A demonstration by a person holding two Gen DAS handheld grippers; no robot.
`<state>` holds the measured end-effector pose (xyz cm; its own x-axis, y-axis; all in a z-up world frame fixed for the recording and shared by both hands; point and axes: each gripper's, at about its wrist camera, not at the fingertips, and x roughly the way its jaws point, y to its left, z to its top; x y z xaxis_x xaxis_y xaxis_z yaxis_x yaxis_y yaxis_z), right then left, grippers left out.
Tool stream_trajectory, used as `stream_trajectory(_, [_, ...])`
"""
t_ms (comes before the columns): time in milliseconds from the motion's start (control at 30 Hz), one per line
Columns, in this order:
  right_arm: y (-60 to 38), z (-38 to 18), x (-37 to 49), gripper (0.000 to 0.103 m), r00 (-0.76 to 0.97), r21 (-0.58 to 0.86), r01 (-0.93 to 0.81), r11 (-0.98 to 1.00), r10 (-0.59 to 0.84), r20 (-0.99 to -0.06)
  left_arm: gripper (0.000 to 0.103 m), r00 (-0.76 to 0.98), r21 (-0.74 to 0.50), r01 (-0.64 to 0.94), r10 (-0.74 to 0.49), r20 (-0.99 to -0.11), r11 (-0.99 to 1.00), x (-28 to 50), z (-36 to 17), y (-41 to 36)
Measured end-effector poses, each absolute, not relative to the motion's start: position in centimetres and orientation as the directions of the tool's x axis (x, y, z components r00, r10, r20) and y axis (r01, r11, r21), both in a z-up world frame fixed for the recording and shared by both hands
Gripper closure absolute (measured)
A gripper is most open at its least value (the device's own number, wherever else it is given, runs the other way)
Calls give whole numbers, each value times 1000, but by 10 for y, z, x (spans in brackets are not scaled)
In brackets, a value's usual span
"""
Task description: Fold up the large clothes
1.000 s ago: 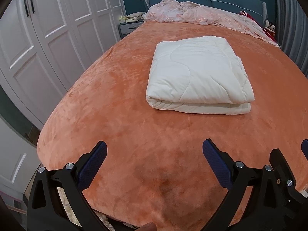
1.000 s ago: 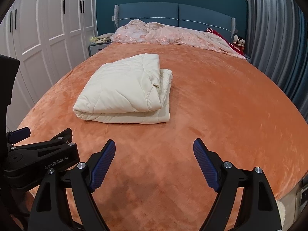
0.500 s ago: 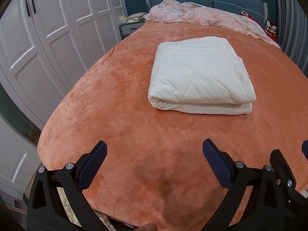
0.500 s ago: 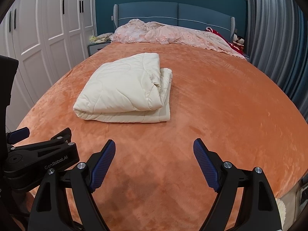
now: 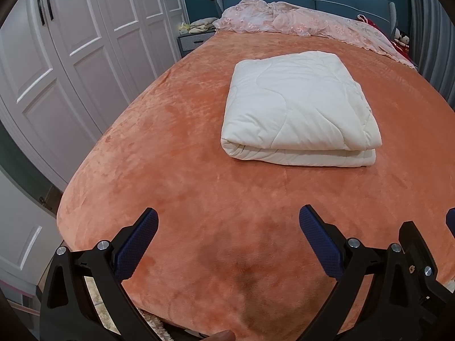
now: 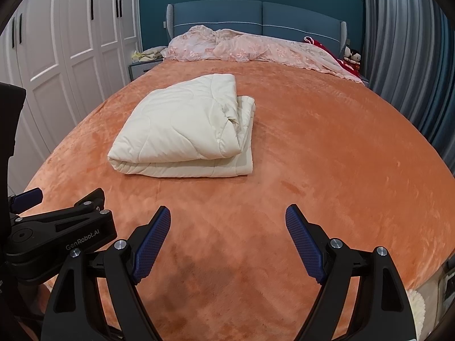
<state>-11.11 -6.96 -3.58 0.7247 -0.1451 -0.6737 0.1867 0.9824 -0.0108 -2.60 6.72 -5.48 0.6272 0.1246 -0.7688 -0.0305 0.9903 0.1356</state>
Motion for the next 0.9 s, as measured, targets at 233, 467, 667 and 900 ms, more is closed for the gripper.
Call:
stream_trajectory(233, [-71,-36,-111,22,725,-10,185,983,-143,-674,6,627,138,-33,128,-769,990,-25,-56,67])
stream_trajectory(467, [-71,-35,-111,22,725,-10,184,983,-143,-674,6,626,141,-36,133,-768,989,-25,-57,68])
stream_trajectory(667, [-70,-37,-111,22,723,-10,186,982,-144,-675,6,626,143,-37,134,-768,989,-26,-57,67])
stream_trajectory(900, [-71,-37,-112,22,724,-9,186,983,-143,-675,6,627,142,-37,133,-767,989,-26,-57,68])
